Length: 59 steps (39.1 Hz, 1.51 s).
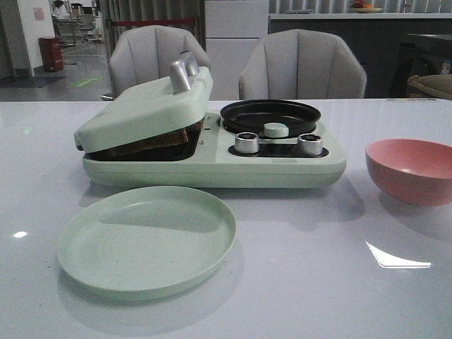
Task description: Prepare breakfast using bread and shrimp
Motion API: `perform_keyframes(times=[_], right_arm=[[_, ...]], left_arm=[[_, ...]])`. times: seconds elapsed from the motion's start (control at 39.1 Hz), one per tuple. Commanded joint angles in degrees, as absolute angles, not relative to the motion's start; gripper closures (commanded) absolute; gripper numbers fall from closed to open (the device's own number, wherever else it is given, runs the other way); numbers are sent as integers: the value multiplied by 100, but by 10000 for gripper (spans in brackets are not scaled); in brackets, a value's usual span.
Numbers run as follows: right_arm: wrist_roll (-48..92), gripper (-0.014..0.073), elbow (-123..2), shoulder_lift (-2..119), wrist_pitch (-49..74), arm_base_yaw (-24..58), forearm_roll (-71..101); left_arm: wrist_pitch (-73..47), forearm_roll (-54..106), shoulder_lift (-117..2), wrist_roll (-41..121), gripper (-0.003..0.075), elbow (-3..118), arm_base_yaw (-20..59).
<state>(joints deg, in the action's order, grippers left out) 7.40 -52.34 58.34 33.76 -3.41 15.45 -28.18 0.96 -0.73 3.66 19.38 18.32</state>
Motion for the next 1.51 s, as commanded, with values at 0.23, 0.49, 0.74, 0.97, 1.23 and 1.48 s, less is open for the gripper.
perform_keyframes(times=[0.23,0.49,0.74,0.97,1.23,1.48], right_arm=[[786,-6,-6185,7451,3549,-1116,1720],[865,-6,-6616,8688,3289,-1116,1720],[983,-6,-7047,9878,2859,-1123,1732],[983,-6,-7191,10665,2724,-1110,1919],[988,299,-7191,10812,2683,-1110,2033],[988,445,-7246,10806,3094,-1110,2401]], left_arm=[[-2340,153,-137,308,606,2069,1822],[-2340,153,-137,308,606,2069,1832],[-2340,153,-137,308,606,2069,1832],[-2340,153,-137,308,606,2069,1832],[-2340,153,-137,308,606,2069,1832],[-2340,153,-137,308,606,2069,1832]])
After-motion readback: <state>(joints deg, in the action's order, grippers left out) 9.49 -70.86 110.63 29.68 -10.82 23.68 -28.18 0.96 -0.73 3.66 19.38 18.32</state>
